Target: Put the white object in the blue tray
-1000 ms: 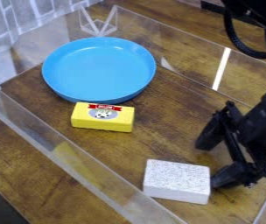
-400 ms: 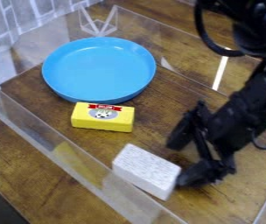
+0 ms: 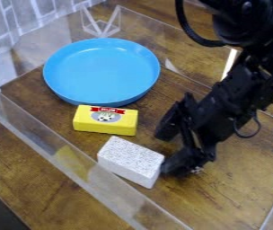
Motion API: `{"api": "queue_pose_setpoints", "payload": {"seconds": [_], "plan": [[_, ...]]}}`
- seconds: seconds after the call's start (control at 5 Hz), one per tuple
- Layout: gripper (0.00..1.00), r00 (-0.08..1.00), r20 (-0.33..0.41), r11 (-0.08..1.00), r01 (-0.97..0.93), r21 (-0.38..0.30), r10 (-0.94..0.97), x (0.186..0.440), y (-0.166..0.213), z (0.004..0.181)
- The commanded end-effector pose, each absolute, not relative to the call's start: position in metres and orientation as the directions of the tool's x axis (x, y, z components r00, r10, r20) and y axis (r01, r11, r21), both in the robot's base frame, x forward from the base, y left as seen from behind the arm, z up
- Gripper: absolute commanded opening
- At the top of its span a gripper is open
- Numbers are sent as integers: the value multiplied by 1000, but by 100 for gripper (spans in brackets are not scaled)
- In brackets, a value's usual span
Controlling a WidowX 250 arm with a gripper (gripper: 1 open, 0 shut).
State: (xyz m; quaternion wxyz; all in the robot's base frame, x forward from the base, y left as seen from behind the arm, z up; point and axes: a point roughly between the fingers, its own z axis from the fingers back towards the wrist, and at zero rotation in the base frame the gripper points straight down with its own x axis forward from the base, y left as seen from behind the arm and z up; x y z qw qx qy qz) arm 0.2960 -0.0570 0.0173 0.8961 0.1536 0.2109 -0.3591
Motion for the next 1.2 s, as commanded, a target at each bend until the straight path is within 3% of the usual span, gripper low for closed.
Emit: {"api": "queue_pose_setpoints", "payload": {"seconds": [0.0, 0.8, 1.0], "plan": [[100, 687, -448, 709, 689, 152, -572, 302, -39, 33], [100, 703, -466, 741, 657, 137, -537, 300, -18, 36], [0, 711, -469, 753, 644, 134, -524, 297, -16, 36]]}}
